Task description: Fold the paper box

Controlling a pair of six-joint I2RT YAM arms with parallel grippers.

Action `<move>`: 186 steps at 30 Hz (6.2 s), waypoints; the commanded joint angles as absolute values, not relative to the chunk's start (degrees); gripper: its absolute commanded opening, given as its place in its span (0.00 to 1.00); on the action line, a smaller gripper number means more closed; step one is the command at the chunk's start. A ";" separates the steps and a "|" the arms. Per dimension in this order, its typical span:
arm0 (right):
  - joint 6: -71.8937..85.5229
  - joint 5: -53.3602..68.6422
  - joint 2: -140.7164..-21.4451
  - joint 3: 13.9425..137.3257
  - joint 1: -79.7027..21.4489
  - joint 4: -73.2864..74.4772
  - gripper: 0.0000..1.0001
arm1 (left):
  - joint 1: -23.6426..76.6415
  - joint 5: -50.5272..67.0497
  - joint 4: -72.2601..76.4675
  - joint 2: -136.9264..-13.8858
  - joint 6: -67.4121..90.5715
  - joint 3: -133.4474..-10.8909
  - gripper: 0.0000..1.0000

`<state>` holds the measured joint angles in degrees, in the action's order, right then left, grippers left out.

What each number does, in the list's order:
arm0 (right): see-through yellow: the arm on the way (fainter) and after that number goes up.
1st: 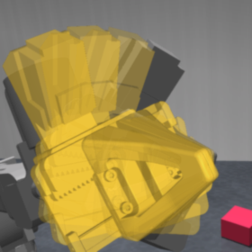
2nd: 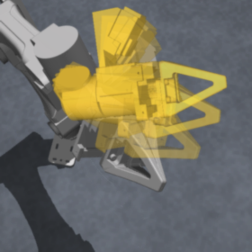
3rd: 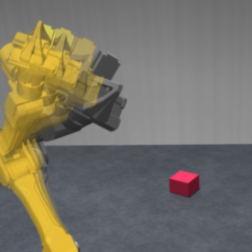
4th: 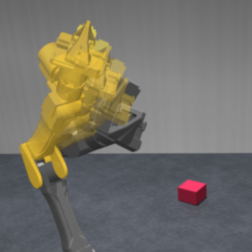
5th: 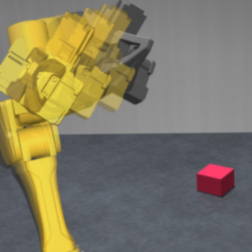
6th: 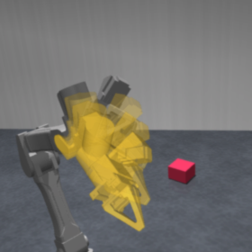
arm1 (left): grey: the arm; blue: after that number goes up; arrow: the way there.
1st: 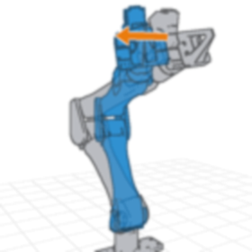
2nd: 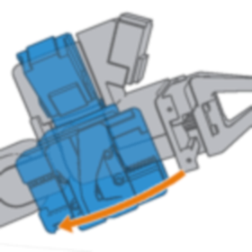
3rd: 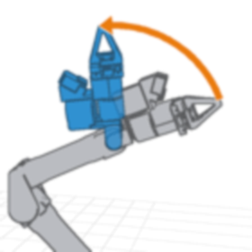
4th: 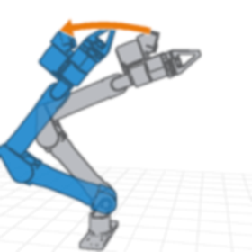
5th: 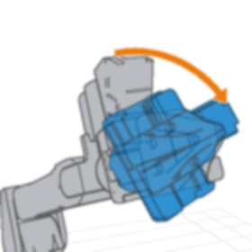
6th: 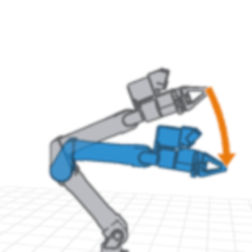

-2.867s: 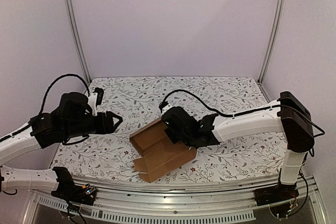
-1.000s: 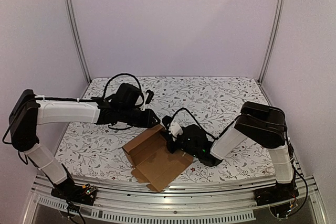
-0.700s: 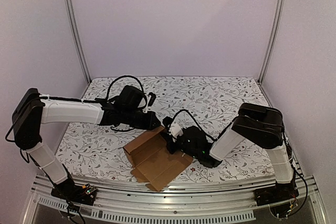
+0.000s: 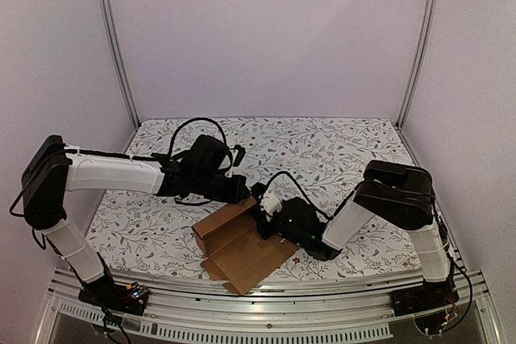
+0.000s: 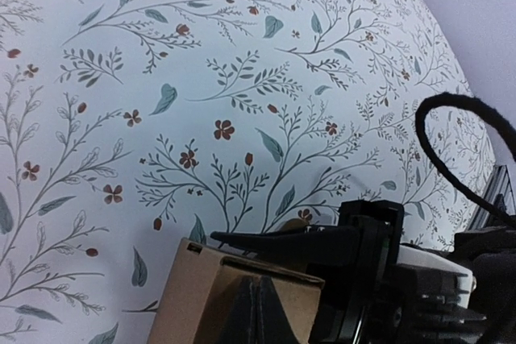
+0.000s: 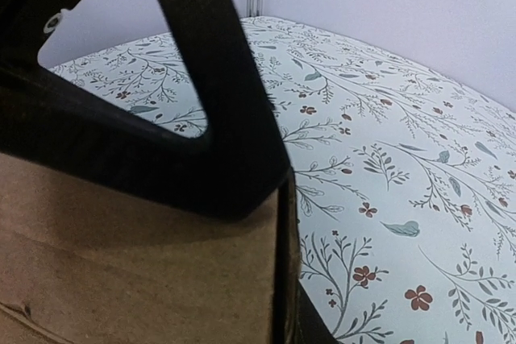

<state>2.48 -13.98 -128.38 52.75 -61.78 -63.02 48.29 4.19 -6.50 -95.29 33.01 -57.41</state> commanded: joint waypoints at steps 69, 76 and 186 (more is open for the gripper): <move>1.31 -25.29 -130.80 57.36 -65.10 -61.21 0.29 | 49.83 2.63 -12.01 -94.04 34.75 -56.77 0.00; 2.05 -25.77 -131.69 57.43 -65.04 -61.57 0.24 | 49.83 2.64 -12.03 -94.01 34.71 -56.78 0.00; 41.30 7.61 -96.30 43.23 -59.24 -2.19 0.00 | 43.86 7.18 -29.52 -71.95 29.84 -49.79 0.99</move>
<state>43.22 8.14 -98.43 42.46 -59.55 -6.44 44.71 7.64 -29.26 -71.26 29.61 -49.82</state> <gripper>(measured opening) 0.021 0.993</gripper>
